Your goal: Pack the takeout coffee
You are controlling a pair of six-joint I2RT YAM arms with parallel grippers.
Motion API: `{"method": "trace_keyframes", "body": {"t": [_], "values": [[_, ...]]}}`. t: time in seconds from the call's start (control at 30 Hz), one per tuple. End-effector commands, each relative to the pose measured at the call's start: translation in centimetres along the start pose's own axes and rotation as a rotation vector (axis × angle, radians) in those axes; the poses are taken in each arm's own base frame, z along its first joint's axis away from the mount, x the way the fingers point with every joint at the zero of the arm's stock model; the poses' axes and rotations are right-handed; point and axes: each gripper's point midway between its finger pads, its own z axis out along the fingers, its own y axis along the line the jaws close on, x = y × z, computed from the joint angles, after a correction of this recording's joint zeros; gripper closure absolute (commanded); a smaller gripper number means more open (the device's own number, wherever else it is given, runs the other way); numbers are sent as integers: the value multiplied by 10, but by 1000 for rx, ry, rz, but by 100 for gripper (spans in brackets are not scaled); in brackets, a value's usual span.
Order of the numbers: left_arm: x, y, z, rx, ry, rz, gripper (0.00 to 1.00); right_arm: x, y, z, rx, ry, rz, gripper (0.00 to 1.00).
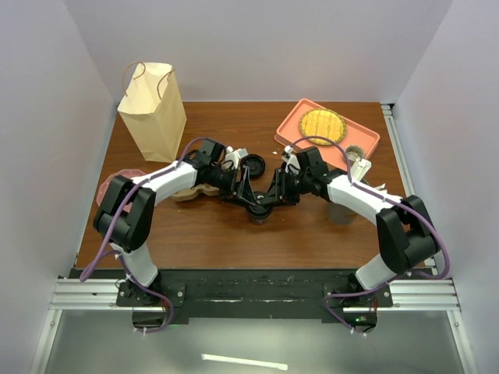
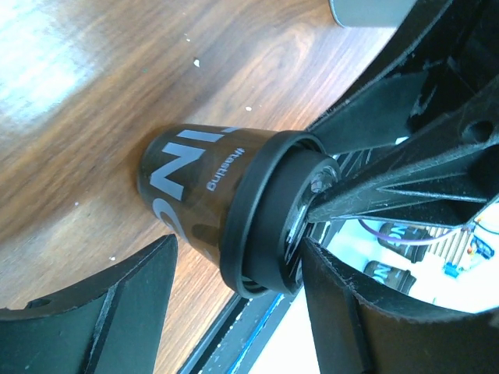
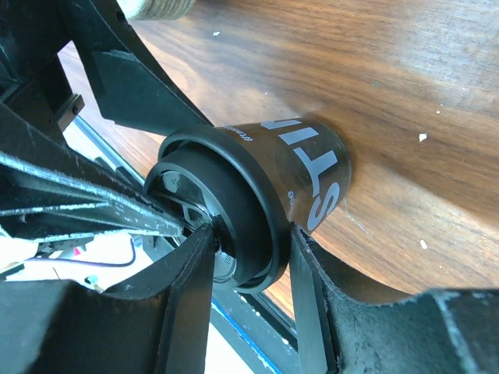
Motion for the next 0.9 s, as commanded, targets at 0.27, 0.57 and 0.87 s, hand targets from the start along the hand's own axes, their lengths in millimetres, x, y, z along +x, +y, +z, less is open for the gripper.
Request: {"method": "trace_keyframes", "body": {"t": [0.27,0.57,0.87], "values": [[-43,-18,-33,8,-103,125,38,28,-48,4,202,120,-18,66],[-35,7,-43,-157,-118,155,47,28,-44,11,155,213,-106,67],[-15,24,-41,-203,-98,189,51,31,-45,15,133,278,-143,66]]}}
